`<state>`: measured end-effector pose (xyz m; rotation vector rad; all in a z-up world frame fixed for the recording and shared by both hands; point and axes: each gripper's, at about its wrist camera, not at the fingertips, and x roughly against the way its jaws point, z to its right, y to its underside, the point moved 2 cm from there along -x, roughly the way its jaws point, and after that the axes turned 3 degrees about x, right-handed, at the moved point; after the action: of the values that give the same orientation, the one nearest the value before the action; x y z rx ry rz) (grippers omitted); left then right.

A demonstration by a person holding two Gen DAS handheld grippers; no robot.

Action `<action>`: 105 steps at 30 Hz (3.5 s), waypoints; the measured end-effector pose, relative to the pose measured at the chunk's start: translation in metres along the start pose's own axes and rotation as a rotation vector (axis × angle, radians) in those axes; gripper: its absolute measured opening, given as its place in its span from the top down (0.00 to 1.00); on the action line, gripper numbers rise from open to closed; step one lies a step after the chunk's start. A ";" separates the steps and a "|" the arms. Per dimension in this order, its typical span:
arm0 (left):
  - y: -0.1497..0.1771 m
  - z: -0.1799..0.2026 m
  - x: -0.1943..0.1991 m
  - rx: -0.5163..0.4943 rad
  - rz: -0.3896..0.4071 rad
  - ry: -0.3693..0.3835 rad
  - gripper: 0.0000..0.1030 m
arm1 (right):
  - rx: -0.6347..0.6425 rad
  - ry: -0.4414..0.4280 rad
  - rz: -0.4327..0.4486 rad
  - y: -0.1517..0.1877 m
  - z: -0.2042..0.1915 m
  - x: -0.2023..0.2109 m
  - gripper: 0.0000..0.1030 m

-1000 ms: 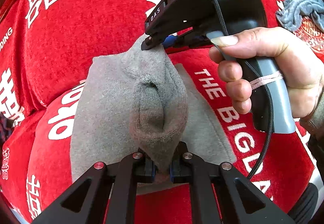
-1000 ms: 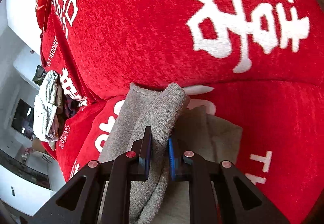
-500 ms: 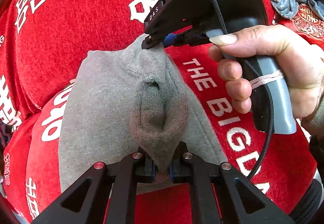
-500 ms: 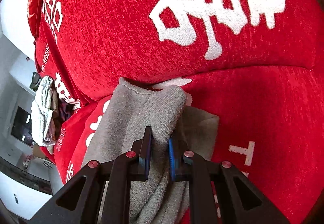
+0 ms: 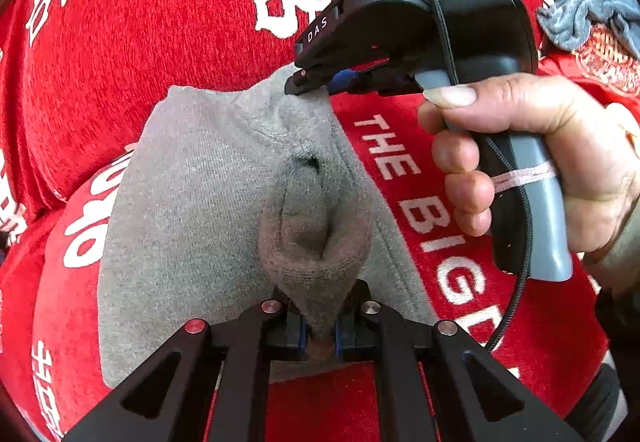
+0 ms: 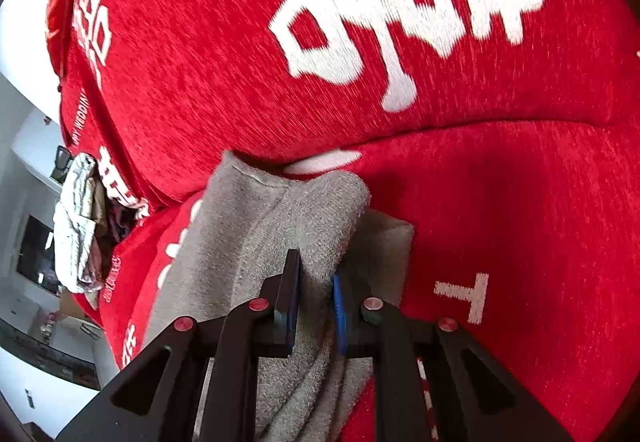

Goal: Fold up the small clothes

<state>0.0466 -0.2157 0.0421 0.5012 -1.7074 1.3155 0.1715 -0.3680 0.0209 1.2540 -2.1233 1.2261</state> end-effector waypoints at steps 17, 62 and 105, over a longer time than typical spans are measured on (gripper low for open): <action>-0.007 0.005 -0.013 0.026 -0.036 0.041 0.90 | 0.029 0.073 -0.021 -0.003 0.002 -0.004 0.85; 0.024 -0.135 0.010 0.375 -0.059 0.084 0.29 | 0.216 -0.071 -0.002 0.102 -0.109 0.070 0.62; -0.046 -0.144 -0.059 0.293 -0.145 0.051 0.06 | 0.119 0.270 -0.074 0.035 -0.056 -0.017 0.45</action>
<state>0.1702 -0.1121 0.0232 0.7388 -1.4153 1.4661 0.1459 -0.3053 0.0223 1.1308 -1.8210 1.4188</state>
